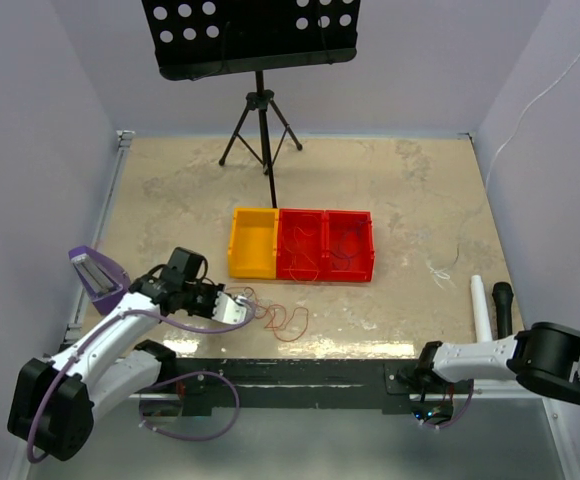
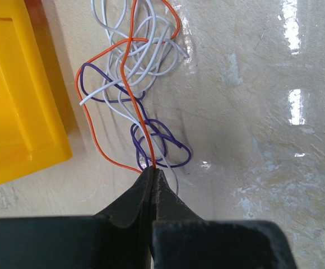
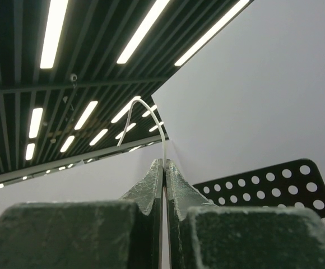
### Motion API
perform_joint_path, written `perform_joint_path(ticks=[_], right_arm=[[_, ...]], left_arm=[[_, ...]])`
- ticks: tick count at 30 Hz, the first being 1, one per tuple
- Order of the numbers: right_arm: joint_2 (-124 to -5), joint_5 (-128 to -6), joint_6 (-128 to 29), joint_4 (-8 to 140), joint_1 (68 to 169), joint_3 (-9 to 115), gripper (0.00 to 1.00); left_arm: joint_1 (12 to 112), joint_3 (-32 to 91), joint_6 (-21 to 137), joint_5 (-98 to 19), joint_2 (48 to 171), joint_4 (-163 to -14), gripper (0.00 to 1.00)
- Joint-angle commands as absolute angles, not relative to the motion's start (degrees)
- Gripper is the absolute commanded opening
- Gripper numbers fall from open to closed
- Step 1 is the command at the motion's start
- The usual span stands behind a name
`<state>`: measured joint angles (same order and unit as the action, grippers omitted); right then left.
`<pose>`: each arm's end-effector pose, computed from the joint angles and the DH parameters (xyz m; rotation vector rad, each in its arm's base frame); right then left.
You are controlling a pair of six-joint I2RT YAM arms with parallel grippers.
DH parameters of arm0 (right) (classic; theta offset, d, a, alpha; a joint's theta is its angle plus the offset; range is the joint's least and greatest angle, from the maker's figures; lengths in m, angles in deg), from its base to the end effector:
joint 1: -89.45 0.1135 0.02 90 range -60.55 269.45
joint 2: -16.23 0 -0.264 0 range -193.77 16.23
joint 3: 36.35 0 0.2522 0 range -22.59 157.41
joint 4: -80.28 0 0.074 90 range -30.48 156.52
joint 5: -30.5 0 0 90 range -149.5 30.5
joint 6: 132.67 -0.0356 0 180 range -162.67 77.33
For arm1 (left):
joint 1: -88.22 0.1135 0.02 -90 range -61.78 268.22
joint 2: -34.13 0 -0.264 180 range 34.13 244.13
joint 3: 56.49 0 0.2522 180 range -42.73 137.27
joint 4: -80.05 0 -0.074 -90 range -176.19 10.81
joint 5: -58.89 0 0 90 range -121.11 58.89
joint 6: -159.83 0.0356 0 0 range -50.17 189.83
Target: Untangle the cables
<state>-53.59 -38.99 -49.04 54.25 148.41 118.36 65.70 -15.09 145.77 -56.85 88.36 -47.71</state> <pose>0.0142 -0.0005 0.7044 0.0781 0.6651 1.0024 0.1385 -0.0741 0.1755 2.0113 1.5646 -0.2666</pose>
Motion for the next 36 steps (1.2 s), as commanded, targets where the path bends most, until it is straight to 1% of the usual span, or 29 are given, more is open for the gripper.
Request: perform_joint_path(ticks=[1, 8, 16, 21, 30, 34, 36], right_arm=[[-56.54, -39.37, -48.91, 54.48, 148.34, 118.21, 0.0], [-58.91, -42.8, -51.55, 56.23, 148.34, 114.09, 0.0], [-63.22, -46.14, -53.75, 60.1, 148.34, 109.08, 0.0], [-68.22, -48.25, -54.62, 62.47, 148.34, 108.37, 0.0], [-78.24, -49.22, -54.8, 63.62, 147.63, 111.27, 0.0], [-80.18, -49.13, -55.15, 64.05, 145.79, 110.22, 0.0], [-80.19, -50.09, -55.94, 64.58, 143.6, 108.55, 0.0]], left_arm=[[65.99, -12.32, 146.12, -58.79, 87.48, -45.59, 0.0], [65.9, -4.15, 141.02, -70.65, 86.86, -39.53, 0.0], [65.9, 2.71, 140.4, -79.0, 86.78, -31.53, 0.0], [65.9, 2.8, 140.49, -79.54, 84.85, -29.5, 0.0], [65.9, 1.66, 140.66, -79.01, 81.77, -27.92, 0.0], [65.9, 1.13, 140.93, -78.84, 81.32, -27.56, 0.0], [65.9, 0.78, 141.02, -78.75, 81.15, -27.56, 0.02]])
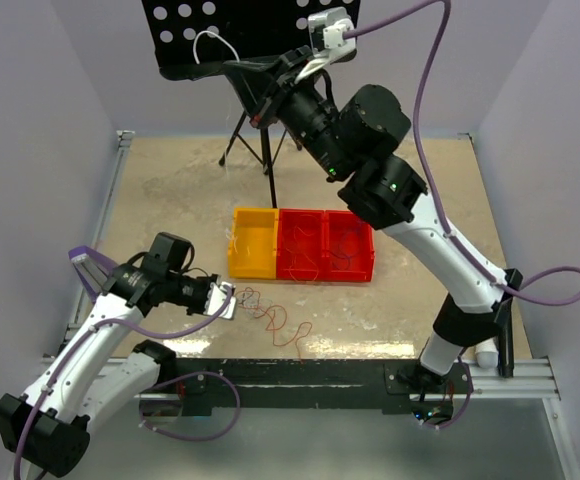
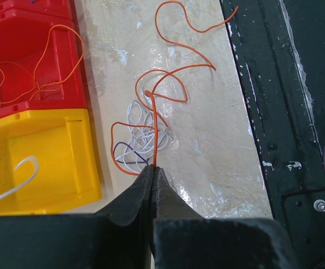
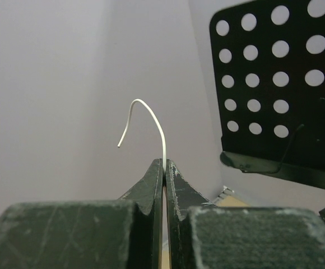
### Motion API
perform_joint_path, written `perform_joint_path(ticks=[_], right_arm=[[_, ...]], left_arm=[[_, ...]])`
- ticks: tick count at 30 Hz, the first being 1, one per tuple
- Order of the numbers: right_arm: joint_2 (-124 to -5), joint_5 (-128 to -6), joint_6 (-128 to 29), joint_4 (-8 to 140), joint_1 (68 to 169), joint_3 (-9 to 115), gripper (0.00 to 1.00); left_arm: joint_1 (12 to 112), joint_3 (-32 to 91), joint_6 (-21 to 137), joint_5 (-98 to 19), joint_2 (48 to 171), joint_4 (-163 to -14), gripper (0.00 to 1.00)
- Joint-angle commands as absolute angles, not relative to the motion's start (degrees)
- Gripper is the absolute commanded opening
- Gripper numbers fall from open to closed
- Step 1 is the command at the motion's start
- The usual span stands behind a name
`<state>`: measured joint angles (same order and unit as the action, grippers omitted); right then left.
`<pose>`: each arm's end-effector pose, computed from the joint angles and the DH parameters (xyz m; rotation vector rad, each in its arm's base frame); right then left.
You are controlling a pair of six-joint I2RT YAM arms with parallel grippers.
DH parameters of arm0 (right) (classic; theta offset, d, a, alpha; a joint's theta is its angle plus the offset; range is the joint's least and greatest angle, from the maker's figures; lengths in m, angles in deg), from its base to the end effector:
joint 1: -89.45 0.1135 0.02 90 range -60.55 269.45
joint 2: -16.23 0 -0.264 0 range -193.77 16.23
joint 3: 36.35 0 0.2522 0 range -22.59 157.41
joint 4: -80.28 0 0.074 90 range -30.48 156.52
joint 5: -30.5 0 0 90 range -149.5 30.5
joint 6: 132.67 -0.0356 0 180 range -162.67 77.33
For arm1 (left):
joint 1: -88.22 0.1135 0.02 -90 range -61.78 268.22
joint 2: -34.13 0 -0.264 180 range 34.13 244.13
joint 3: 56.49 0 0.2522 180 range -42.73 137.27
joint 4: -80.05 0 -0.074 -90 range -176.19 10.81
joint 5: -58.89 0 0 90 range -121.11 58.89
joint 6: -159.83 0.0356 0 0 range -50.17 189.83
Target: Untangle the cables
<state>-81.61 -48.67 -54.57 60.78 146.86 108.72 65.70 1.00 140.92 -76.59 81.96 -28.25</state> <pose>0.1800 0.2691 0.6109 -0.2745 1.1146 0.9791 0.1176 -0.0762 0.2641 1.8490 1.4054 -0.6460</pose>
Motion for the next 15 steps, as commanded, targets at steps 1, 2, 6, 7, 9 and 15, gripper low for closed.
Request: perform_joint_path(ticks=[1, 2, 6, 7, 9, 15], right_arm=[[-80.1, -50.53, -56.47, 64.85, 142.81, 107.94, 0.0], [-80.01, -51.15, -57.08, 65.02, 141.75, 107.06, 0.0], [-78.87, -53.52, -59.19, 66.17, 138.85, 102.49, 0.0], [-78.43, -53.87, -59.63, 66.17, 138.15, 101.18, 0.0], [-77.9, -54.49, -59.99, 68.36, 137.35, 99.15, 0.0], [-78.86, -56.42, -60.95, 68.8, 136.29, 98.61, 0.0]], left_arm=[[65.9, 0.69, 141.1, -78.66, 81.15, -27.48, 0.02], [65.9, 0.78, 141.02, -78.66, 81.15, -27.56, 0.03], [65.99, 0.78, 140.84, -78.92, 81.15, -27.74, 0.03], [65.9, 0.95, 140.75, -79.01, 81.23, -27.74, 0.03], [65.9, 1.13, 140.67, -79.1, 81.32, -27.65, 0.03], [65.9, 1.39, 140.4, -78.84, 81.32, -27.74, 0.04]])
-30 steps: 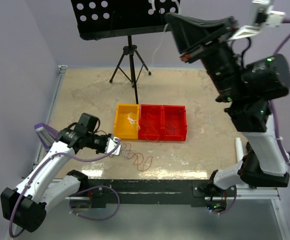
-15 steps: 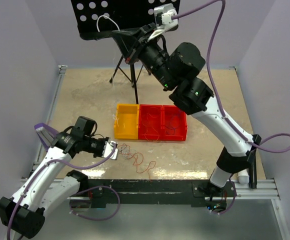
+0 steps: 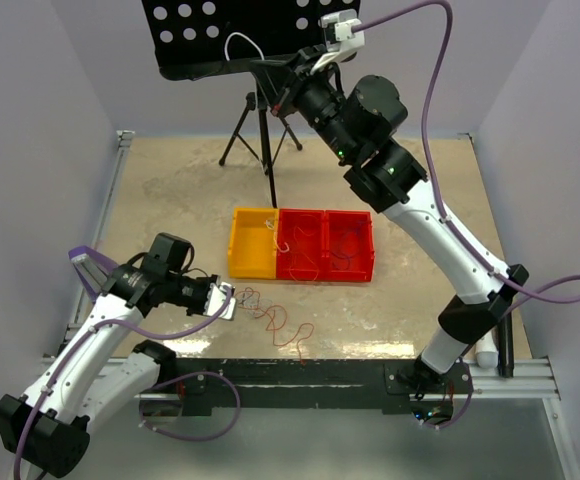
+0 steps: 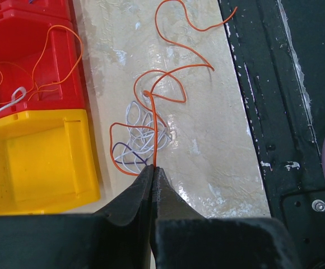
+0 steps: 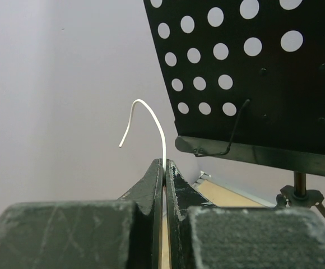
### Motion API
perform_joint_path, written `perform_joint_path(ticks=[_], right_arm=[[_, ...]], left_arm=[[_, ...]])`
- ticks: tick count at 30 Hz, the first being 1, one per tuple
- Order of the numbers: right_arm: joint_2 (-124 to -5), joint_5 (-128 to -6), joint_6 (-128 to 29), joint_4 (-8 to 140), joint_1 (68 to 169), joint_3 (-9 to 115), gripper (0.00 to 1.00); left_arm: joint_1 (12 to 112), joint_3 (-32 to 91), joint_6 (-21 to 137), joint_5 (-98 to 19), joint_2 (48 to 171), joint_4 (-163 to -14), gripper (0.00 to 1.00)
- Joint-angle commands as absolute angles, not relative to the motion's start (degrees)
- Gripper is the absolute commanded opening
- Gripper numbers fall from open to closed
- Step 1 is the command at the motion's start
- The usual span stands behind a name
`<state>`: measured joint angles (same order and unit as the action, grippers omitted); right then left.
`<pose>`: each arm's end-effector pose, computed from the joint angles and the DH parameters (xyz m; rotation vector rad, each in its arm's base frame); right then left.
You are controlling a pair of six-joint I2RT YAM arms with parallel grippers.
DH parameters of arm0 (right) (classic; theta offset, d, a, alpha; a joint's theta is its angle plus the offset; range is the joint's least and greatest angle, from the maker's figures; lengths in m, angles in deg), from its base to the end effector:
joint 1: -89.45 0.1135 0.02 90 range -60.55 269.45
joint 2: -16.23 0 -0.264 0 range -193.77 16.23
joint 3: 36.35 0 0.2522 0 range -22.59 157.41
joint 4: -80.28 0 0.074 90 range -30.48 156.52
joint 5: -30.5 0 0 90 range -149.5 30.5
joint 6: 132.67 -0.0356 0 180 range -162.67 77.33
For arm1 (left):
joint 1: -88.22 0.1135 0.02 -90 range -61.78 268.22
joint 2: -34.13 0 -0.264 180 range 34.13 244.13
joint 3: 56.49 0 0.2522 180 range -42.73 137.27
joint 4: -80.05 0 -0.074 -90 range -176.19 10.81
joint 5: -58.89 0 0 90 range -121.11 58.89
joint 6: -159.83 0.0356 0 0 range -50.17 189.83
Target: Untangle the cables
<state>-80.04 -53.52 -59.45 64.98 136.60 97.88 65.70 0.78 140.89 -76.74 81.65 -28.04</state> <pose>0.2398 0.2531 0.5732 -0.2279 1.2060 0.9182 0.1163 -0.0758 0.2635 1.8485 1.4060 -0.6505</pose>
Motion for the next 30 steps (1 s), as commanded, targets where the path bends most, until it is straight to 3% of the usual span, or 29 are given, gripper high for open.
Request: perform_joint_path(ticks=[1, 12, 30], right_arm=[[-79.13, -56.69, -61.04, 68.54, 136.12, 99.14, 0.0], [-82.82, -57.74, -61.39, 66.78, 136.12, 106.08, 0.0], [-82.38, -56.51, -61.13, 68.89, 136.12, 97.03, 0.0]], left_arm=[[65.9, 1.31, 140.32, -78.84, 81.24, -27.65, 0.04], [65.99, 0.25, 140.4, -78.31, 80.53, -28.18, 0.04], [65.9, 0.43, 140.75, -78.49, 80.36, -27.74, 0.04]])
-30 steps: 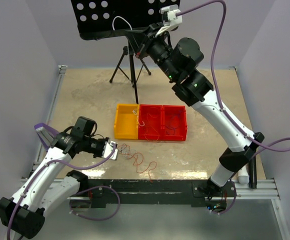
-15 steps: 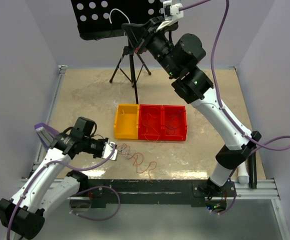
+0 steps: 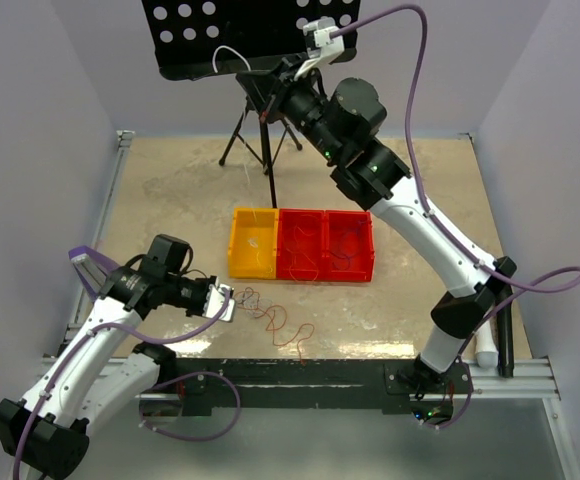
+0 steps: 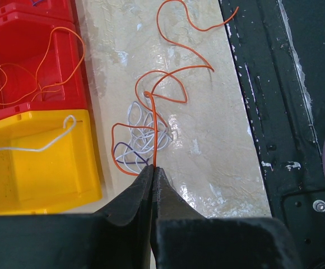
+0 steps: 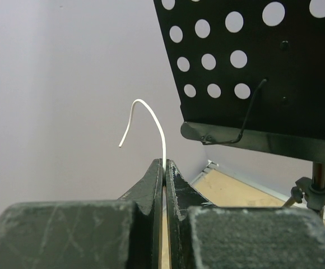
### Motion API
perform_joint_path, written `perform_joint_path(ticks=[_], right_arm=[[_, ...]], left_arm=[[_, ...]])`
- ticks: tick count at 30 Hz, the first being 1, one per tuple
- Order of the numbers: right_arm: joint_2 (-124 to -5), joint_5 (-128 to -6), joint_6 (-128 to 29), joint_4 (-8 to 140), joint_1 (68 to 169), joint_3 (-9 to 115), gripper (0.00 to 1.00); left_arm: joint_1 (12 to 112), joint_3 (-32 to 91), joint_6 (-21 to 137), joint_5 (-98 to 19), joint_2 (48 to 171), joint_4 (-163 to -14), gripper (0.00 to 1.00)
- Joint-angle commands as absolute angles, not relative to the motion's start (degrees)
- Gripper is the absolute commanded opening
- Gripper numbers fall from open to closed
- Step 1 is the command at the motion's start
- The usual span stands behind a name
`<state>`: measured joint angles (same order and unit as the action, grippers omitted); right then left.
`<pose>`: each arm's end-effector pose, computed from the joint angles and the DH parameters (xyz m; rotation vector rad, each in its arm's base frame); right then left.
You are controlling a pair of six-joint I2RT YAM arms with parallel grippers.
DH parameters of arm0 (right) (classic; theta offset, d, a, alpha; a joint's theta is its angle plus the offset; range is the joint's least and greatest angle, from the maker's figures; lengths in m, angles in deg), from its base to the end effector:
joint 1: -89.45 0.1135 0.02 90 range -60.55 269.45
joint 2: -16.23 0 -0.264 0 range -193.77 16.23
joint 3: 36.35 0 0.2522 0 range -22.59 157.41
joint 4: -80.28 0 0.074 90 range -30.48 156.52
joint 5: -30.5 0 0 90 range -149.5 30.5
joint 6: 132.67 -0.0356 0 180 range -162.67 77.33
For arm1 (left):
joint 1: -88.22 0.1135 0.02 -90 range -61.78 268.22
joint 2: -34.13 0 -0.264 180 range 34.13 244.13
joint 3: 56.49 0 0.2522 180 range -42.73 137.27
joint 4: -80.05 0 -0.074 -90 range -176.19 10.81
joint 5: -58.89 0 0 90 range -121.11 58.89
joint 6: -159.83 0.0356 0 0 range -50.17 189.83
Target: Untangle the cables
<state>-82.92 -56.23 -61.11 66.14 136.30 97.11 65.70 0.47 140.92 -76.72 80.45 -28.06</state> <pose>0.2567 0.2708 0.5541 -0.2623 1.2488 0.9547 0.1132 -0.0745 0.2643 1.8453 1.3928 -0.6387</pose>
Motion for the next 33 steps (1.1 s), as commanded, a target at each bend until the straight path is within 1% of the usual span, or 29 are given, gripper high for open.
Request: perform_joint_path(ticks=[1, 12, 24, 30, 33], right_arm=[[-82.47, -56.43, -61.13, 68.89, 136.12, 97.03, 0.0], [-84.4, -53.88, -58.76, 68.63, 136.03, 95.45, 0.0], [-80.89, -49.4, -57.79, 71.53, 136.03, 78.41, 0.0], [-79.05, -41.5, -55.77, 69.34, 136.03, 75.41, 0.0], [-78.52, -40.95, -54.89, 68.89, 136.12, 74.45, 0.0]], left_arm=[[65.9, 0.43, 140.75, -78.49, 80.36, -27.74, 0.04], [65.99, 0.69, 140.75, -78.57, 80.8, -27.83, 0.04], [65.9, 0.6, 141.11, -78.57, 80.88, -27.65, 0.04], [65.9, 0.43, 141.11, -78.57, 80.88, -27.65, 0.05], [65.9, 0.6, 141.11, -78.66, 81.15, -27.74, 0.04]])
